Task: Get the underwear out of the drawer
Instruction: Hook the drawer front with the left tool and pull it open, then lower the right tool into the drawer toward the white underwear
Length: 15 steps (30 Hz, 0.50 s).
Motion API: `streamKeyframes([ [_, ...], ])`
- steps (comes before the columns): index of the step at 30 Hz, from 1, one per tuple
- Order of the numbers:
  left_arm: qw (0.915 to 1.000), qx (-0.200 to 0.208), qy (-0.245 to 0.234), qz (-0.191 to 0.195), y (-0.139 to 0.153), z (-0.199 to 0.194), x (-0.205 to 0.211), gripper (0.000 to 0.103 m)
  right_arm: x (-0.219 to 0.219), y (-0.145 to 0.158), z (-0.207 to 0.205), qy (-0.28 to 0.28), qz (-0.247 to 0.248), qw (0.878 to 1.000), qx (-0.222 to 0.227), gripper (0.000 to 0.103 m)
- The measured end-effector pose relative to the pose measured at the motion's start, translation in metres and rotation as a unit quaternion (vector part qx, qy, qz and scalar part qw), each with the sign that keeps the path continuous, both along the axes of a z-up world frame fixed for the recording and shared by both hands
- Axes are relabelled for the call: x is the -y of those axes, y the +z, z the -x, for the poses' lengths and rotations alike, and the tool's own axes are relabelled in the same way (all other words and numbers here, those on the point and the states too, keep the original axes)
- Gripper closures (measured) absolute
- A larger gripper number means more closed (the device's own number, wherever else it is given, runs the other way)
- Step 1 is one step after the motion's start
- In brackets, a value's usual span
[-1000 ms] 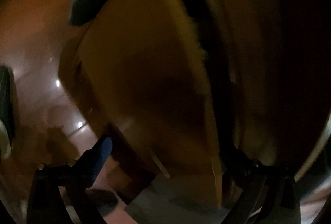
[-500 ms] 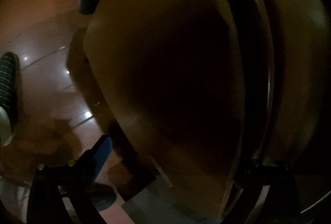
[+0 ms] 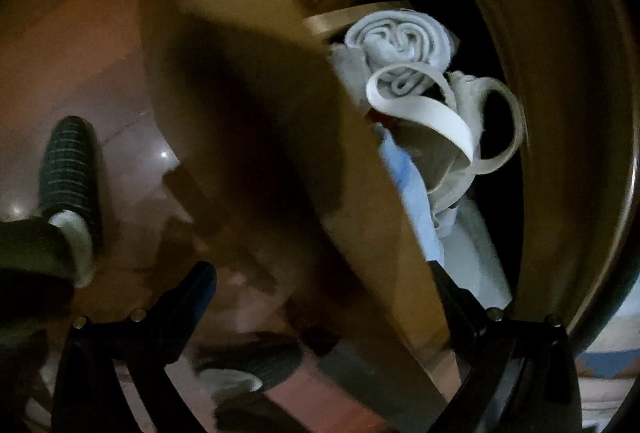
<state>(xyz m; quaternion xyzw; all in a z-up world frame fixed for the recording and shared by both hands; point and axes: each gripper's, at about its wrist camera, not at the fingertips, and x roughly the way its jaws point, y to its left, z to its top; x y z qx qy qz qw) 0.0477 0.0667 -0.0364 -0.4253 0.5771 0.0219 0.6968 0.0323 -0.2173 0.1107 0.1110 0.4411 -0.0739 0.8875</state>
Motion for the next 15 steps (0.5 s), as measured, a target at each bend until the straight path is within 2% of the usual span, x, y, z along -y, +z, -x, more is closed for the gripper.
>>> streamKeyframes([
  [9,0.9979,-0.041,-0.038,-0.032,-0.008,0.028,0.01,0.0,-0.004,-0.012,-0.006,0.024,-0.013,0.999,-0.028,0.0],
  [11,0.9969,-0.043,-0.048,-0.045,0.004,0.028,0.011,0.0,-0.009,-0.016,-0.009,0.038,-0.015,0.998,-0.038,0.0],
  [15,0.995,-0.047,-0.062,-0.063,0.01,0.036,0.013,0.0,-0.016,-0.016,-0.012,0.054,-0.001,0.998,-0.042,0.0],
])
